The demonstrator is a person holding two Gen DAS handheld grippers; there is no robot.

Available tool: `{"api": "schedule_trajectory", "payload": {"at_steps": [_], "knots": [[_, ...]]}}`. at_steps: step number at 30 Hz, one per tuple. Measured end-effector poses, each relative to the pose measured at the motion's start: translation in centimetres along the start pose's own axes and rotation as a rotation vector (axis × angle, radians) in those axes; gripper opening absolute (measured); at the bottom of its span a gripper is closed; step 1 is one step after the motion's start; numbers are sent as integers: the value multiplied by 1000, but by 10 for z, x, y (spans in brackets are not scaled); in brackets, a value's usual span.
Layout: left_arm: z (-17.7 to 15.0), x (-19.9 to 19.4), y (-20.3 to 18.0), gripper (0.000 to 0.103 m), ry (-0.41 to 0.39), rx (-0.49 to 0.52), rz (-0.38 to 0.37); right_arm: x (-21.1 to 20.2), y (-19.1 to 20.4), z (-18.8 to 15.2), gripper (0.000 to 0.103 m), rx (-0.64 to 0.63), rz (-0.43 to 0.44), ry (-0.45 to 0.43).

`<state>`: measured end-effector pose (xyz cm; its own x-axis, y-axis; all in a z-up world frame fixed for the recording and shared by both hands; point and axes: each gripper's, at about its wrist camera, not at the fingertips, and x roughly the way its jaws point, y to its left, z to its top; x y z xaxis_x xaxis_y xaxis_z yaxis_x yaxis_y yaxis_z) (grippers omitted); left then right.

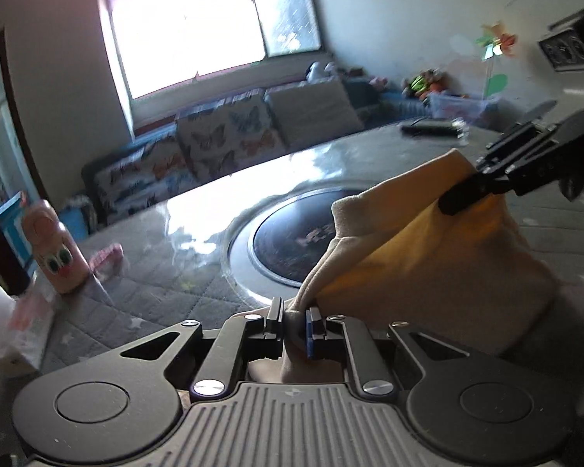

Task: Fold clothes
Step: 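Lift the hem with both grippers and fold it toward the collar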

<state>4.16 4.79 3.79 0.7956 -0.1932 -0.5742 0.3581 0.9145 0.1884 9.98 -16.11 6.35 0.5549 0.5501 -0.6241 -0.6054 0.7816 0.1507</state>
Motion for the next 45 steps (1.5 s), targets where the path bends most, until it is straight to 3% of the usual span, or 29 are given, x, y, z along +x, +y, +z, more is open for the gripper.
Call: {"api": "schedule_trajectory", "payload": {"at_steps": [3, 8, 13, 20, 26, 29, 32, 37, 42, 45], "knots": [[-4, 34, 7, 16, 55, -38, 19, 33, -13, -3, 11, 38, -28, 26], [-12, 54, 15, 29, 77, -82, 65, 58, -33, -19, 25, 128, -85, 23], [-8, 52, 21, 40, 70, -92, 98, 35, -53, -25, 25, 202, -116, -43], [4, 34, 28, 42, 20, -119, 137, 4, -48, -50, 25, 142, -165, 15], [11, 18, 3, 42, -2, -83, 18, 7, -65, -61, 25, 241, -180, 16], [11, 22, -14, 42, 17, -61, -32, 11, -61, -62, 25, 233, -182, 17], [8, 31, -22, 42, 42, -60, -48, 13, -55, -63, 22, 212, -192, 20], [2, 45, -24, 42, 76, -63, -47, 13, -45, -65, 6, 148, -233, 13], [-1, 49, -17, 42, 85, -89, -23, 9, -33, -51, 5, 39, -286, -57], [-3, 50, -13, 42, 85, -105, -14, 23, -40, -54, 5, 45, -301, -33]]}}
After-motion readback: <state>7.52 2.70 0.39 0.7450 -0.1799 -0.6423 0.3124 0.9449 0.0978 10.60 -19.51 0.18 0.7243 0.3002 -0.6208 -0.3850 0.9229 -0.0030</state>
